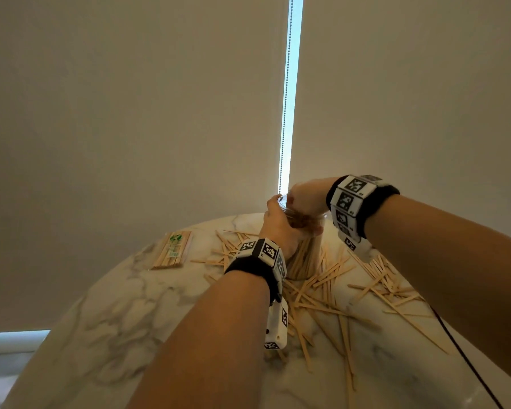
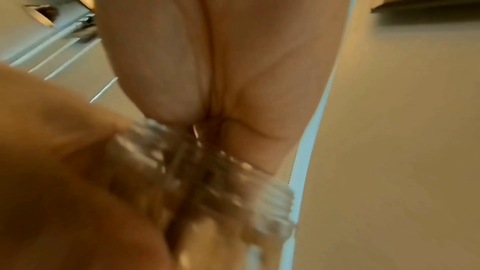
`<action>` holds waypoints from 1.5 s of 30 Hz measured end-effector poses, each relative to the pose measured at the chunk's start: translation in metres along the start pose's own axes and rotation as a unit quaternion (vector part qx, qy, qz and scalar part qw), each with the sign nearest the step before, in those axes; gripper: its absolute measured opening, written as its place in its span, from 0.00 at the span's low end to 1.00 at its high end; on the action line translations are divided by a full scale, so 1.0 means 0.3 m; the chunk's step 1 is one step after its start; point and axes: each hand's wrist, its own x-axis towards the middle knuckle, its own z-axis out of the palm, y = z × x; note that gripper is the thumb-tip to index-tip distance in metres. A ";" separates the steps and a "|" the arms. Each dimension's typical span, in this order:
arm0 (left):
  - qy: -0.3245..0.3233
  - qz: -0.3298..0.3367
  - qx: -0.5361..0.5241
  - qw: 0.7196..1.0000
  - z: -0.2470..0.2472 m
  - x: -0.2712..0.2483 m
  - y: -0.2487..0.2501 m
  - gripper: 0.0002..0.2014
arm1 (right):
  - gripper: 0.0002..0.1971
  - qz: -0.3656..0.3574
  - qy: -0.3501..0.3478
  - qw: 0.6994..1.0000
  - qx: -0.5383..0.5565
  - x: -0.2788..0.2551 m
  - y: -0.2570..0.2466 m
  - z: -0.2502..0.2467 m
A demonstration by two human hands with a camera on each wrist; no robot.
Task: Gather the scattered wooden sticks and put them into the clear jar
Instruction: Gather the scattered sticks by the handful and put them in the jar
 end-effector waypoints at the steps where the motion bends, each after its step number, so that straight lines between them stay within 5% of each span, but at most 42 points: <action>1: 0.002 0.003 -0.002 1.000 0.002 -0.002 0.001 0.63 | 0.16 -0.002 -0.001 1.000 0.019 -0.003 0.004 0.001; 6: -0.002 0.012 -0.004 1.000 0.000 -0.001 -0.010 0.63 | 0.04 0.000 0.047 0.988 0.150 -0.025 0.069 -0.043; 10: 0.000 0.023 -0.011 1.000 -0.001 -0.004 -0.010 0.63 | 0.08 0.008 0.078 0.973 0.216 -0.011 0.069 -0.024; 14: 0.004 0.017 -0.005 1.000 -0.002 0.000 -0.006 0.60 | 0.05 0.004 0.161 0.974 0.163 0.008 0.046 0.008; 20: 0.009 0.017 0.010 1.000 -0.003 0.005 -0.010 0.59 | 0.04 0.001 0.106 0.977 0.184 0.006 0.030 0.020; 26: 0.012 0.015 0.021 1.000 -0.022 -0.030 0.012 0.56 | 0.07 0.019 0.233 0.928 0.291 -0.152 0.065 -0.002; 29: -0.038 -0.047 0.130 0.990 -0.054 -0.088 0.046 0.65 | 0.11 0.033 0.275 0.915 0.294 -0.289 0.068 0.026; 31: -0.063 -0.077 0.253 0.962 -0.090 -0.130 0.047 0.60 | 0.14 0.040 0.210 0.931 0.294 -0.363 0.067 0.086; 34: -0.067 -0.101 0.396 0.910 -0.161 -0.200 0.025 0.42 | 0.23 0.079 -0.002 0.971 0.224 -0.436 0.037 0.198; 37: -0.086 -0.116 0.506 0.850 -0.220 -0.275 -0.008 0.29 | 0.34 0.103 -0.133 0.976 0.135 -0.494 -0.009 0.276; 42: -0.093 -0.156 0.532 0.827 -0.234 -0.324 -0.104 0.37 | 0.46 0.097 -0.162 0.977 0.098 -0.529 -0.074 0.353; 45: -0.083 -0.151 0.517 0.838 -0.176 -0.342 -0.089 0.38 | 0.36 0.093 -0.161 0.977 0.106 -0.542 -0.100 0.357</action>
